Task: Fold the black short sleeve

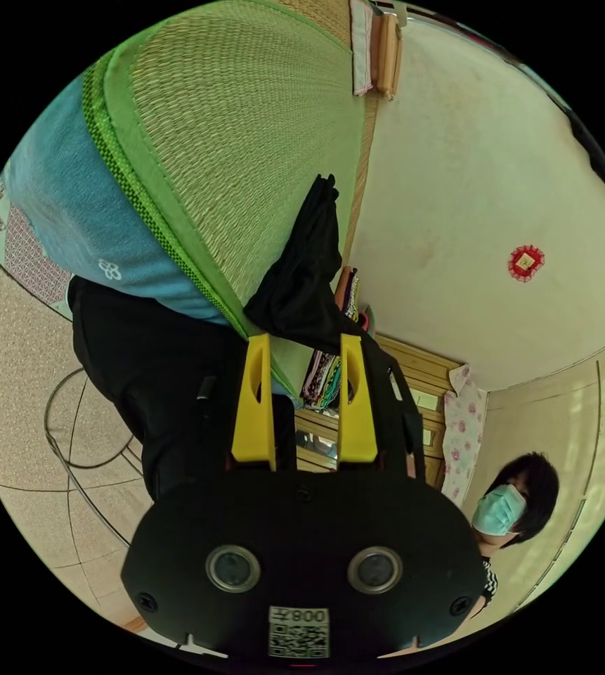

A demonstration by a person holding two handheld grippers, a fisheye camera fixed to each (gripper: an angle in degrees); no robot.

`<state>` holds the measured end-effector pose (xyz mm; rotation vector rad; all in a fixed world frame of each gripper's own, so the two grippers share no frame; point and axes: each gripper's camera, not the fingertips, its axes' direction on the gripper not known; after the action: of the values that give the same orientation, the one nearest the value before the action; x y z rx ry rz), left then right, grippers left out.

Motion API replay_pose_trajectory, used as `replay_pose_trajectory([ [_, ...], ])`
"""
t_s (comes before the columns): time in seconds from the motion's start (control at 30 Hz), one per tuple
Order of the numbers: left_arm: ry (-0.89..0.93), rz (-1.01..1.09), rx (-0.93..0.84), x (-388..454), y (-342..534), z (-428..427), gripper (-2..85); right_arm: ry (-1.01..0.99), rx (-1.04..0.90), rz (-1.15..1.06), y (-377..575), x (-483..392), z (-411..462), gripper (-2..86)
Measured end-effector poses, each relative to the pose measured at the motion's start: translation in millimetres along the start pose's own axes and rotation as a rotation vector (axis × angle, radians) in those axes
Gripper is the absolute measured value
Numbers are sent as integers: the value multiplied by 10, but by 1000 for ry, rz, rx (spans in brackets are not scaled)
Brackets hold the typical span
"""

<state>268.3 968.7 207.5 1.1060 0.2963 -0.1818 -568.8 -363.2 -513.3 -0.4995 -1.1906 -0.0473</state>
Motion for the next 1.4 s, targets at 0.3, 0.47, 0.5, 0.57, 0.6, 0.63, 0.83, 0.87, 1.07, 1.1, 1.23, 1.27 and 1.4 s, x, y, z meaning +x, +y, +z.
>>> replay_pose_trajectory([
  [0.3,20,-55,-4,-101,-113,189,120,-1,-1,-8,-16,71,-20,19],
  [0.47,42,-80,26,-115,-114,228,96,4,-7,-7,5,172,-60,19],
  [0.5,45,-82,30,-112,-109,231,93,4,-7,-3,18,213,-80,19],
  [0.57,53,-85,44,-92,-80,238,76,3,-5,3,46,282,-117,19],
  [0.6,53,-85,47,-83,-73,240,72,1,-5,8,68,331,-141,19],
  [0.63,51,-83,54,-61,-55,242,60,2,-6,12,94,385,-167,19],
  [0.83,52,-36,75,203,45,267,27,4,16,44,271,714,-399,17],
  [0.87,42,-28,71,272,64,283,25,5,19,48,293,752,-425,17],
  [1.07,38,4,57,602,175,355,20,39,35,85,546,1129,-676,16],
  [1.1,38,5,54,632,188,362,20,47,35,90,597,1203,-720,16],
  [1.23,49,12,39,841,294,411,20,65,26,110,789,1481,-867,16],
  [1.27,51,13,35,908,329,424,20,66,25,112,817,1520,-887,16],
  [1.4,62,27,28,1139,441,461,20,63,17,115,1004,1777,-1040,17],
])
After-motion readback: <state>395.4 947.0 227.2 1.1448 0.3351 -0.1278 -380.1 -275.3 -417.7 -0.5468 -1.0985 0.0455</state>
